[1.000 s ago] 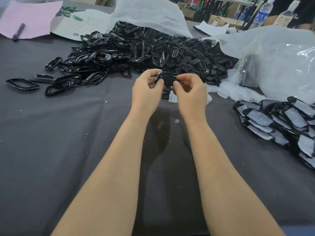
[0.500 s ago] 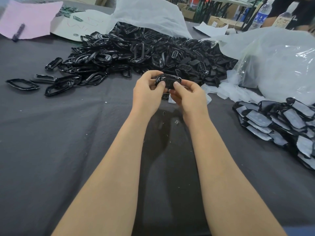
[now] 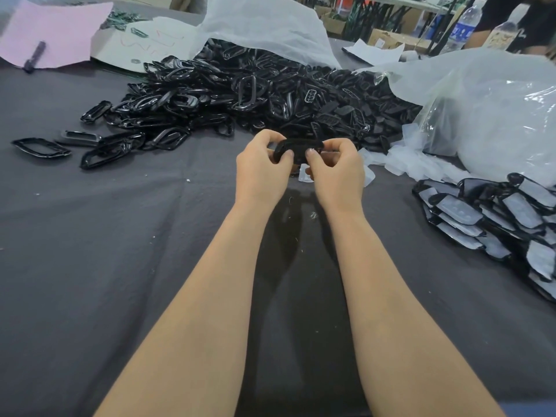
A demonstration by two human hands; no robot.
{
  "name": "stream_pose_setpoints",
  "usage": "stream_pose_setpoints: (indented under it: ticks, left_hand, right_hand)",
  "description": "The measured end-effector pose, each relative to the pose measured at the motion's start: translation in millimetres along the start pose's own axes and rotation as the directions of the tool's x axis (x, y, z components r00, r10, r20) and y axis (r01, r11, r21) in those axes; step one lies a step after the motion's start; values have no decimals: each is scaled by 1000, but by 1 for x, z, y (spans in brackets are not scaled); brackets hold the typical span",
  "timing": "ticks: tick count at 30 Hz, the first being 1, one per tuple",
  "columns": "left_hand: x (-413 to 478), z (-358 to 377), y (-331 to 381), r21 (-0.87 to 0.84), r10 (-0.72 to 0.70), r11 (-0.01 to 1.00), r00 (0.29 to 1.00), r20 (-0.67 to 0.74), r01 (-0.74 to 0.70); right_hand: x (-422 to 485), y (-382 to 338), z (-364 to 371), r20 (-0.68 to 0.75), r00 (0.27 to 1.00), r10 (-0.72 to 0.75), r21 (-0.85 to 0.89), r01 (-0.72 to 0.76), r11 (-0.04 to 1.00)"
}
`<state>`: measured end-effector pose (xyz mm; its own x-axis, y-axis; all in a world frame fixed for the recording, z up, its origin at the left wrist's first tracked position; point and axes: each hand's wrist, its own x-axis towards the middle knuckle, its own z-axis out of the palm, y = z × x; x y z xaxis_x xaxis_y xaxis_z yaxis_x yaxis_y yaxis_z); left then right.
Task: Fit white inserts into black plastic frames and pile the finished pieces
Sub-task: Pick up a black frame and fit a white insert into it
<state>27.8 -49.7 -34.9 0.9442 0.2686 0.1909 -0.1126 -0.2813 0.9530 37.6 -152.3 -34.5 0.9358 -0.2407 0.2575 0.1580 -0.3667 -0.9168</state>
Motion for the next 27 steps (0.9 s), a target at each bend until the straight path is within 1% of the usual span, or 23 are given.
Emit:
stream_pose_setpoints:
  ticks: [2,4,7,8,10,12,13,16,18,20,22,25,27]
  left_hand:
    - [-1,-1,0,64,48,997,999,-17,-46]
    - [0,-1,0,66,48,997,999,-17,-47]
    - [3,-4,-1,-73,-41,997,998,-43,38]
    - [3,-5,-1,-141,-77,988,995,-65,67]
    - [4,-8,-1,-275,-139,956,984,-109,105]
    - [3,-9,-1,-354,-176,928,975,-138,118]
    - [3,-9,0,-372,-186,920,972,-144,121]
    - [2,-8,1,-397,-187,910,973,-136,120]
    - [1,-8,2,-405,-189,906,973,-131,121]
    - [1,-8,3,-416,-191,901,973,-129,122]
    - [1,-6,3,-413,-195,901,973,-122,129]
    - [0,-5,4,-404,-198,904,974,-109,139]
    - [2,-5,3,-404,-202,904,974,-107,143]
  right_hand:
    - [-1,0,0,-7,1000,-25,-34,25,999]
    - [-1,-1,1,2,1000,-7,-11,8,1000]
    - [2,-2,-1,-14,1000,15,73,-14,997]
    - [3,-1,-4,-34,999,0,32,1,999]
    - [8,4,-11,-36,998,-48,-184,41,982]
    - [10,11,-14,36,998,-43,-402,54,914]
    - [10,14,-14,75,997,-20,-476,53,878]
    - [7,14,-8,129,990,50,-625,42,780]
    - [5,13,-6,139,988,61,-688,53,724]
    - [5,11,-5,142,988,65,-722,58,690]
    - [6,12,-6,147,987,66,-724,61,687]
    - [8,15,-6,163,986,39,-677,83,732]
    - [8,16,-6,139,990,-1,-646,92,758]
